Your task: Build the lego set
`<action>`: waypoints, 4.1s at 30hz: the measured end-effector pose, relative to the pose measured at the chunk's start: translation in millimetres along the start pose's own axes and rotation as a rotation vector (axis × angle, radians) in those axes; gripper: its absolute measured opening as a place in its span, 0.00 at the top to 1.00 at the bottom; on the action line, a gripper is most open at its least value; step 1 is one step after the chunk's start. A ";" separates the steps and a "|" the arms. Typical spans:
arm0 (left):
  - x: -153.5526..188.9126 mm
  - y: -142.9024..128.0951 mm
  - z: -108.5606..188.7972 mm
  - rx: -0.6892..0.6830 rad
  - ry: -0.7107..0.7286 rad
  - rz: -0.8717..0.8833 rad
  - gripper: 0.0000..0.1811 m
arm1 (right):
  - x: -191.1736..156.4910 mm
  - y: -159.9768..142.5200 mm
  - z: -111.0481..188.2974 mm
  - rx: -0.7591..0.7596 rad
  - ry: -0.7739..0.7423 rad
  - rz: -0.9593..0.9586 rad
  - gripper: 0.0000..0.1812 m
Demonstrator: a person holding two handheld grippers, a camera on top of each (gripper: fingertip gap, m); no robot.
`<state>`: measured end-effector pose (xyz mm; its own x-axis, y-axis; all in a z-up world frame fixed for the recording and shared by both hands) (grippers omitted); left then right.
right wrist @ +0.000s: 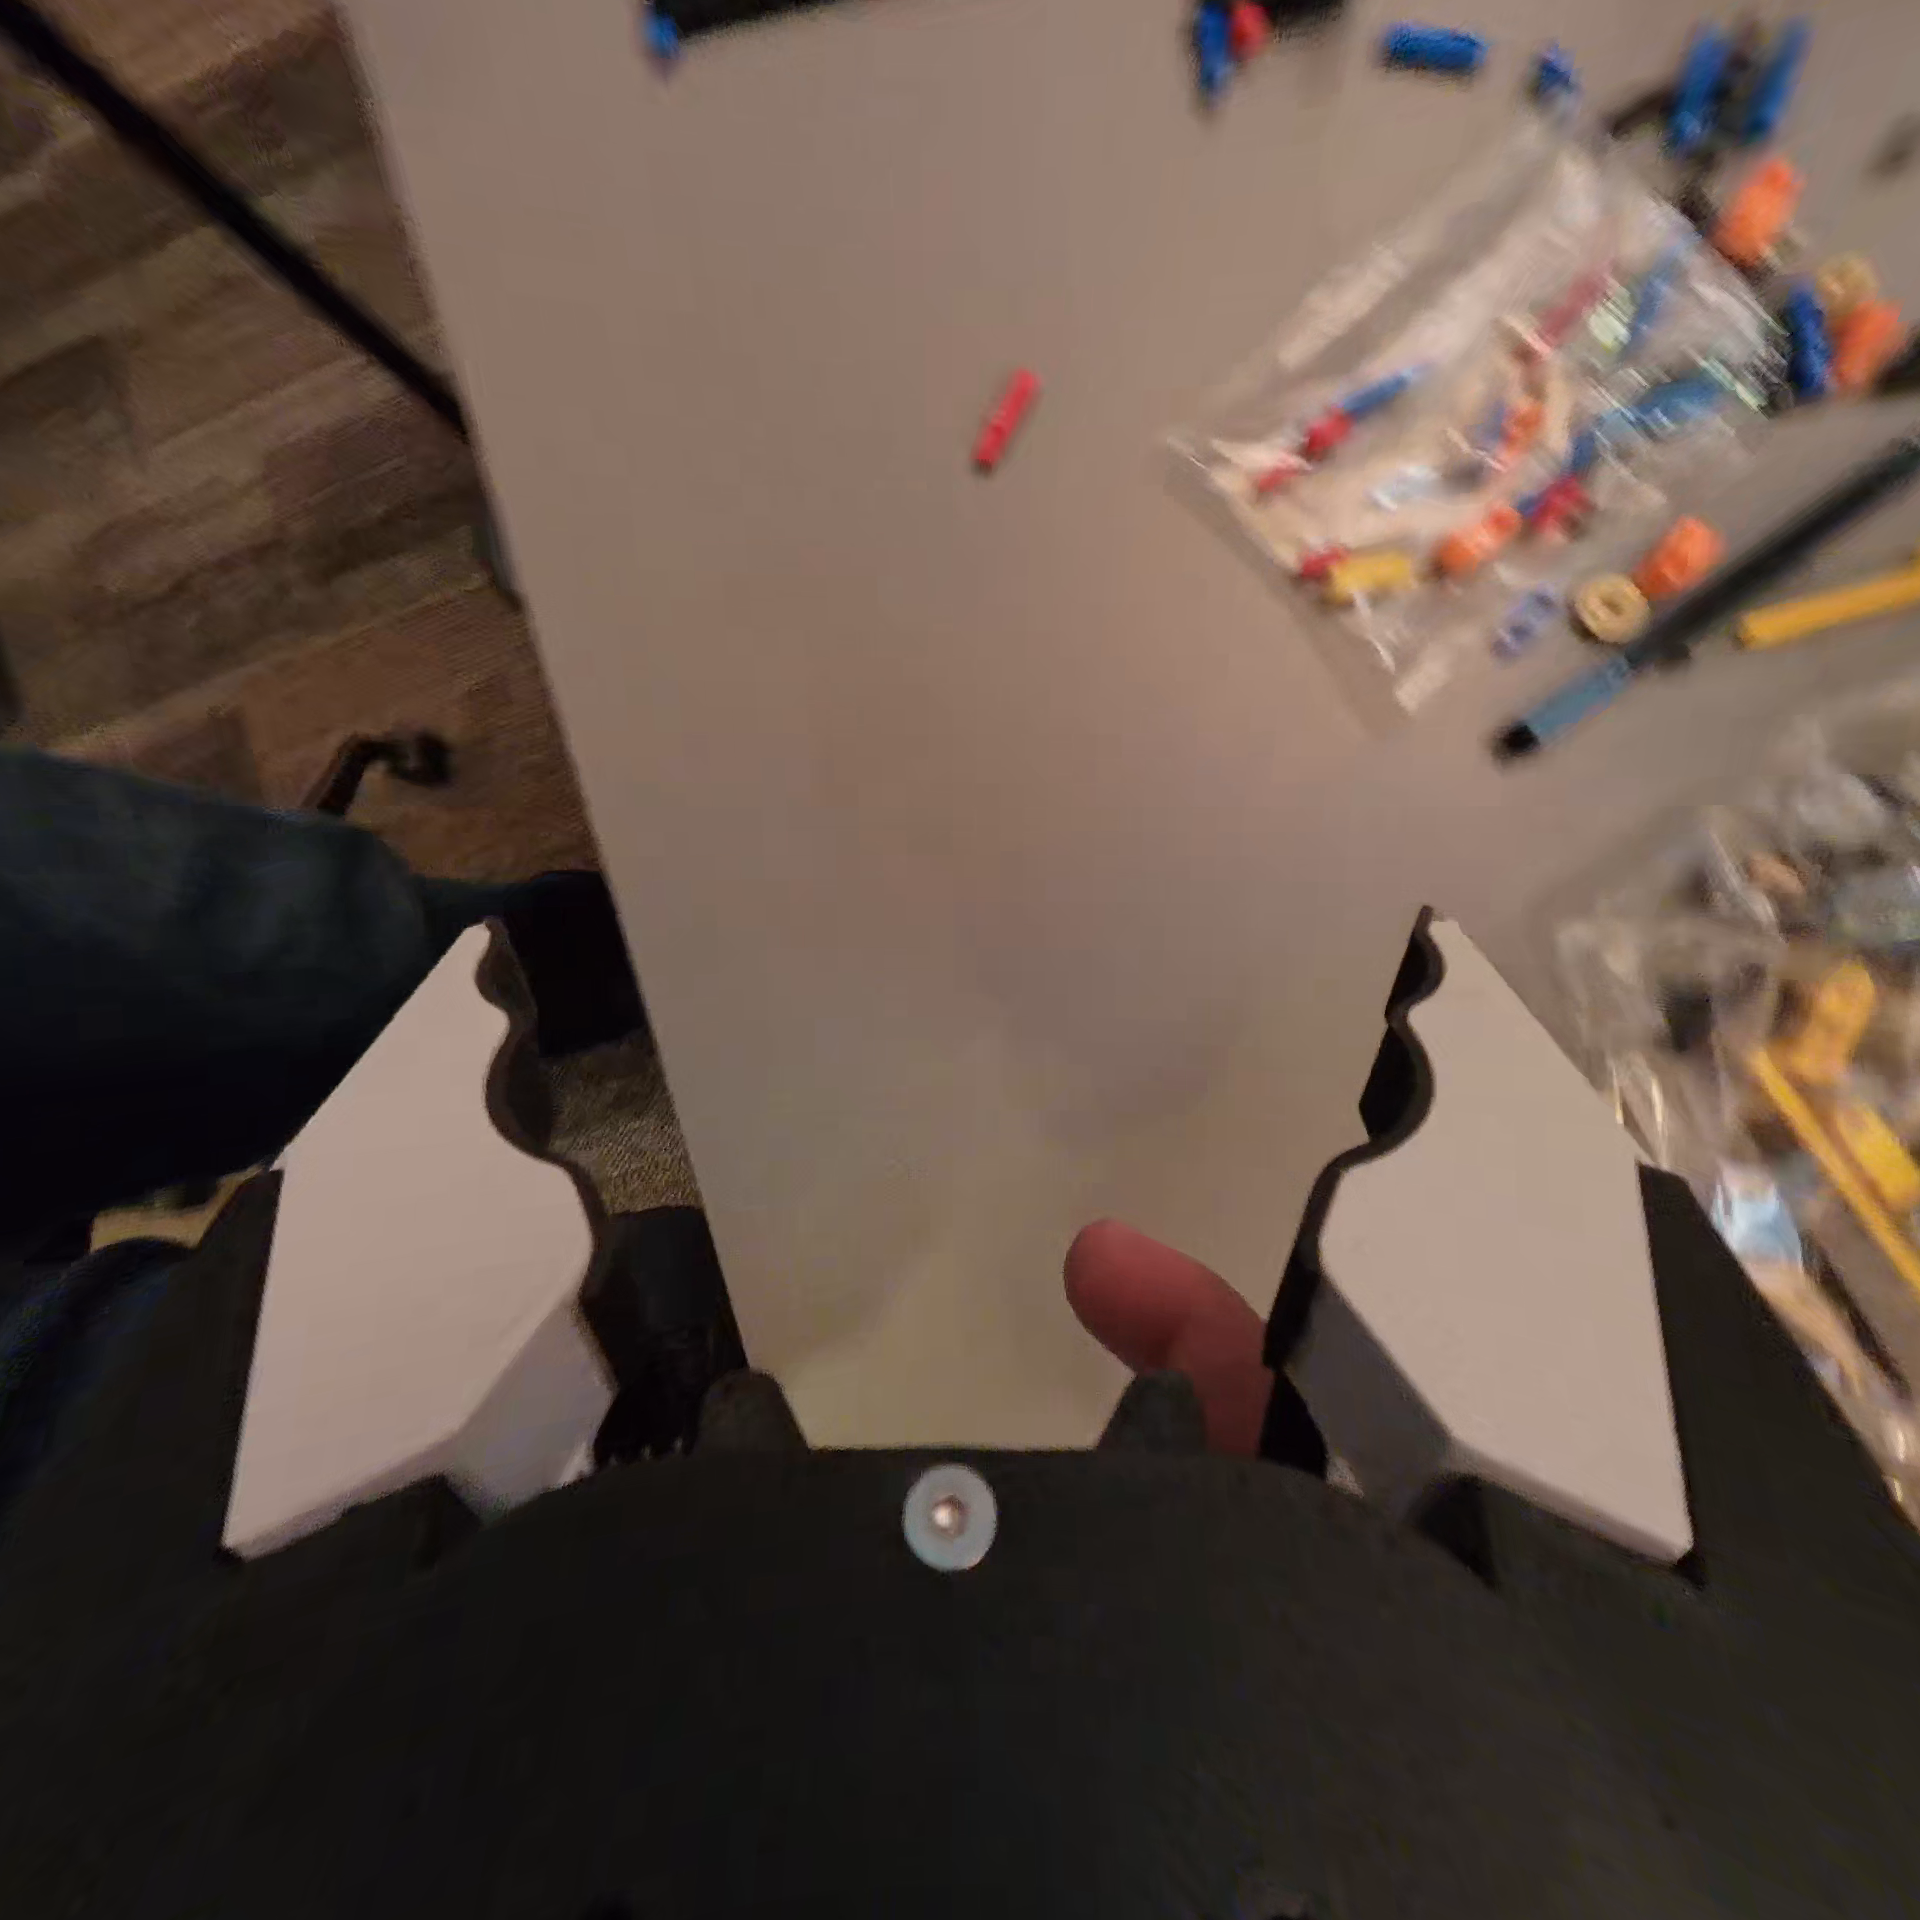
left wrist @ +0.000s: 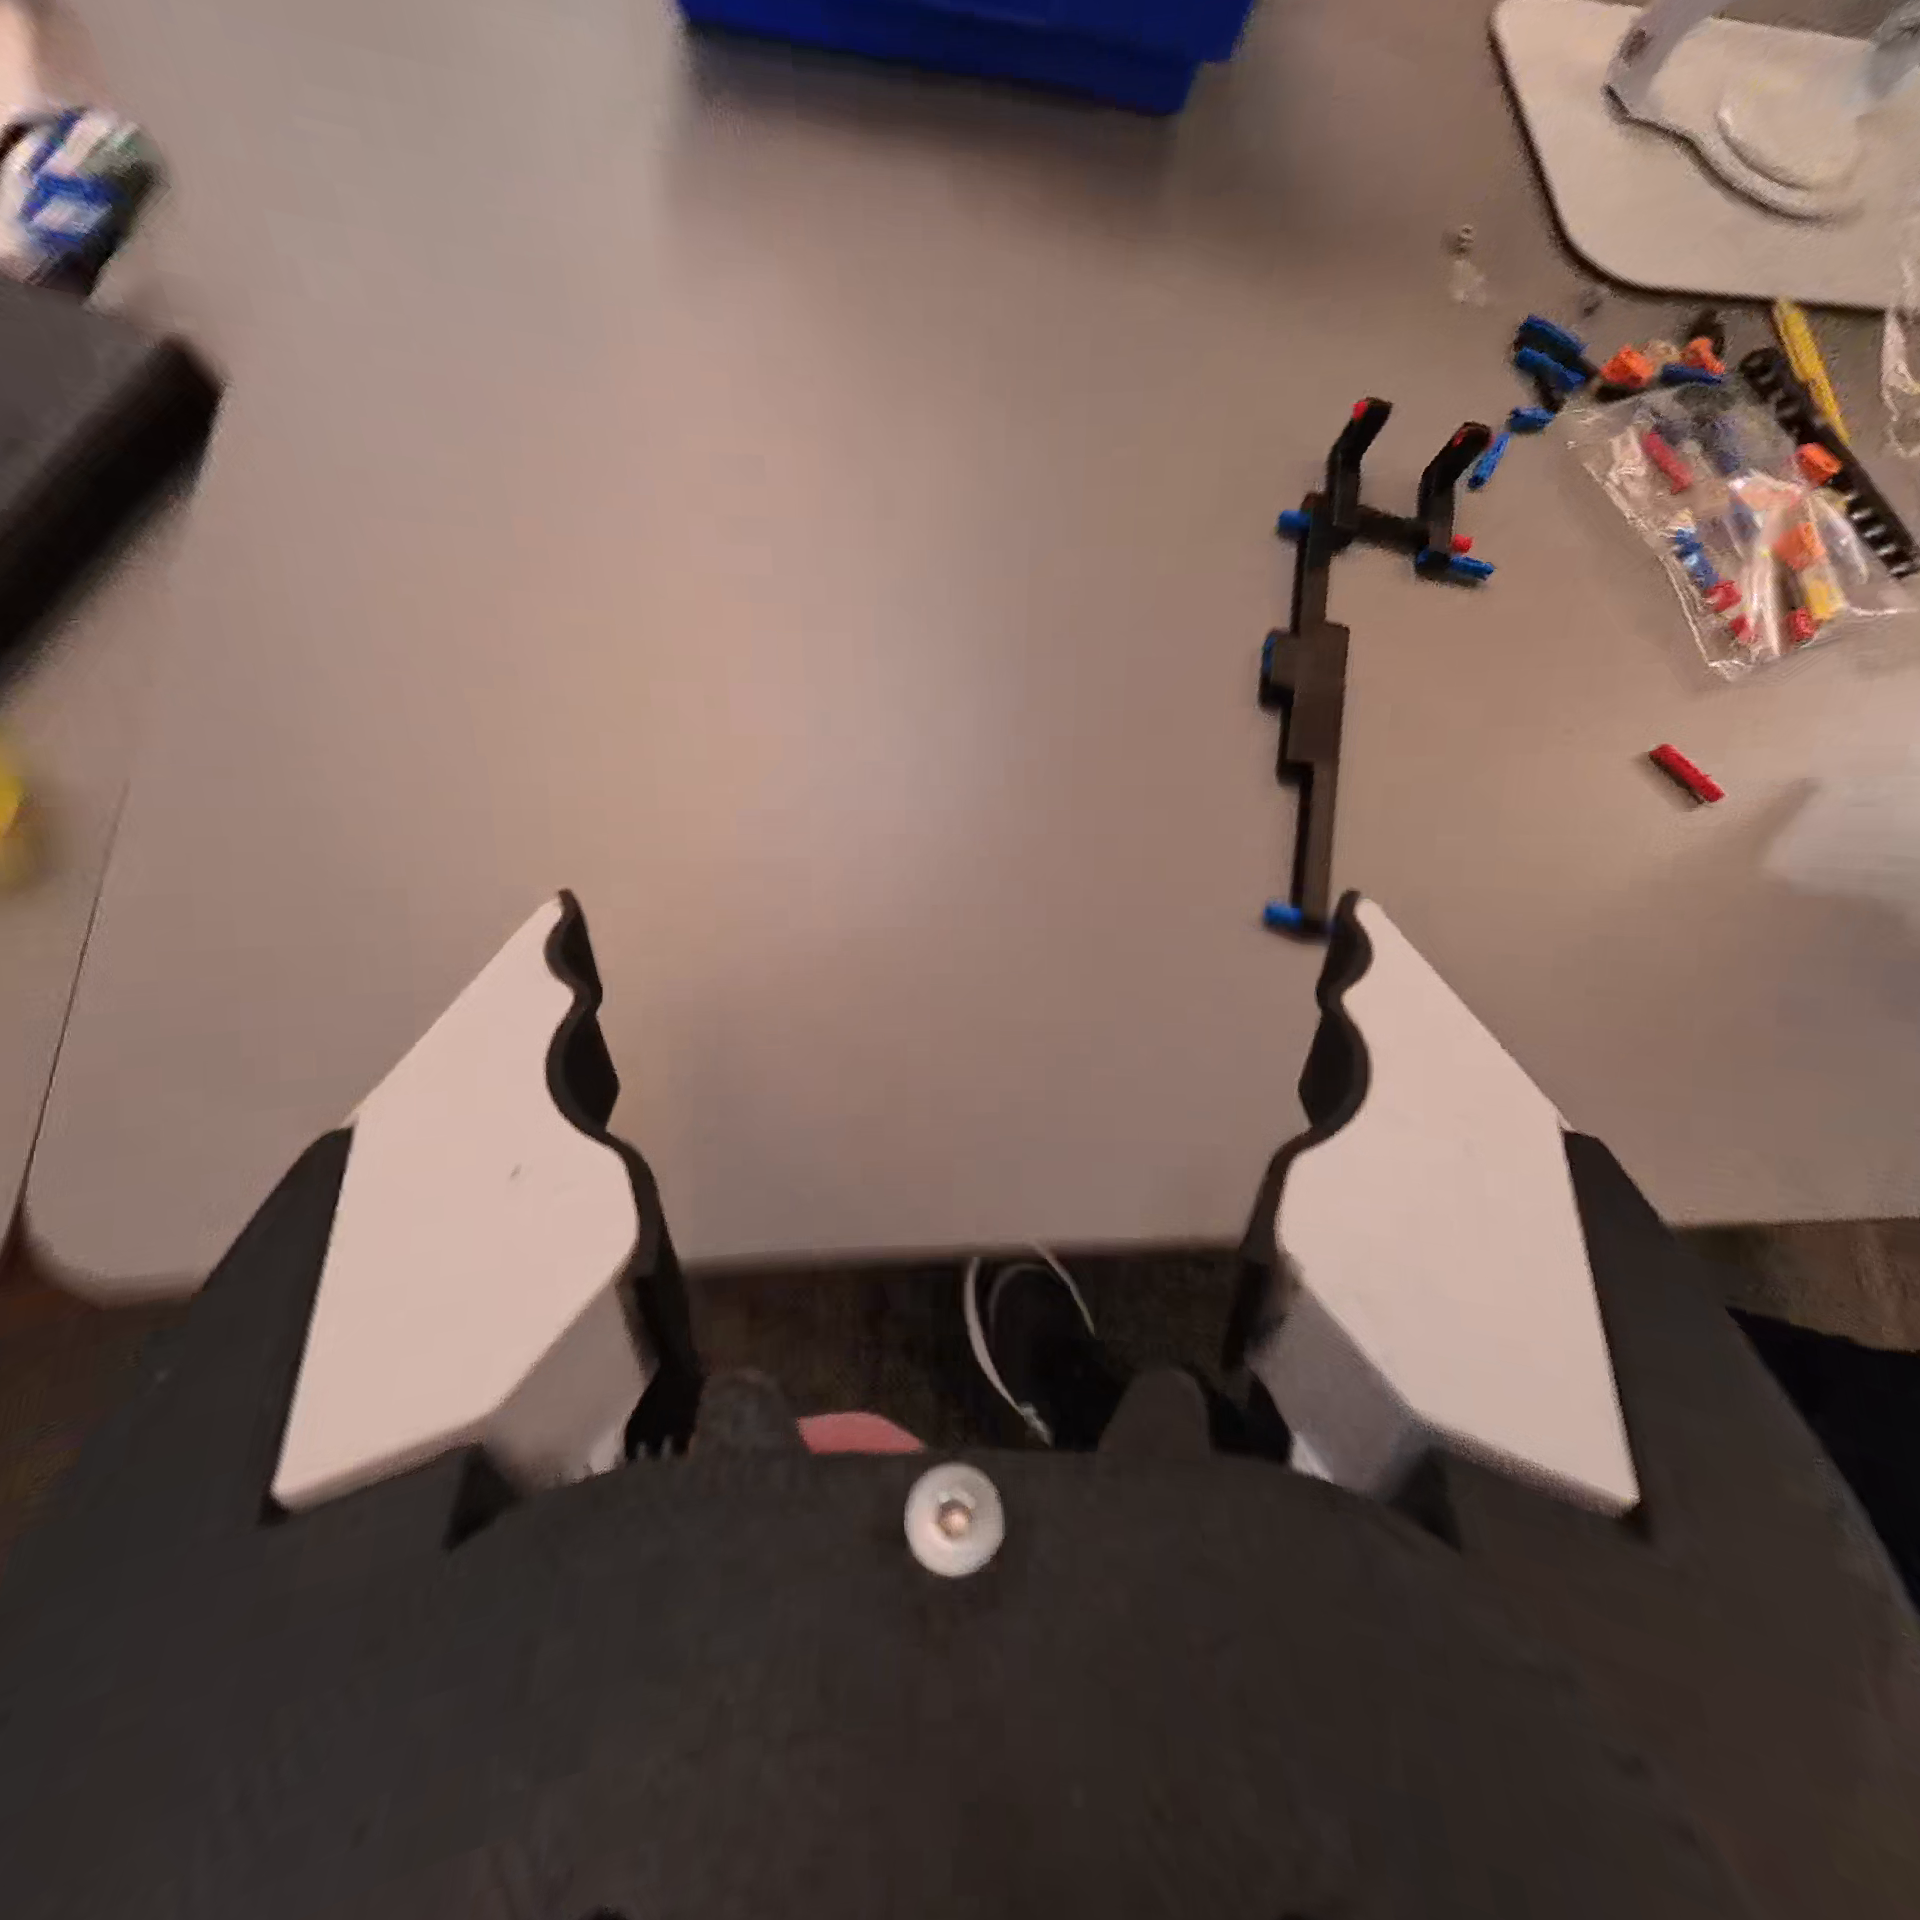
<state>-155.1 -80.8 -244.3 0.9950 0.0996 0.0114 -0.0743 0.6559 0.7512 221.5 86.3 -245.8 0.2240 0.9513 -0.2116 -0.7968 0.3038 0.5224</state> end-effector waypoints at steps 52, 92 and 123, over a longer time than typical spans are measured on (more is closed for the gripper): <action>465.5 -463.0 509.9 -0.899 1.314 1.094 0.23 | -796.8 -9.4 -213.2 -0.194 1.288 1.198 0.31; 746.8 -617.9 645.4 -1.370 1.238 1.208 0.30 | -717.9 -266.8 -104.0 -0.619 1.409 1.247 0.20; 478.7 -670.8 458.2 -0.735 1.212 1.096 0.26 | -306.9 -226.7 -250.4 -0.883 0.700 1.087 0.23</action>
<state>402.0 -815.9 -440.4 -0.0984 0.8909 -0.4434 -0.9486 0.0508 0.3125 192.9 -287.4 -506.1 -0.7509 0.3973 -0.5275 -0.5173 -0.8504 0.0958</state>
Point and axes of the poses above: each gripper's, where its closed fingertips meet, z back along the fingers, y out of its top, x = y × z across the jaws, the point moved 8 cm from there along z, back along the fingers, and after that the axes turned 9 degrees about -z, right-handed, at the moved point
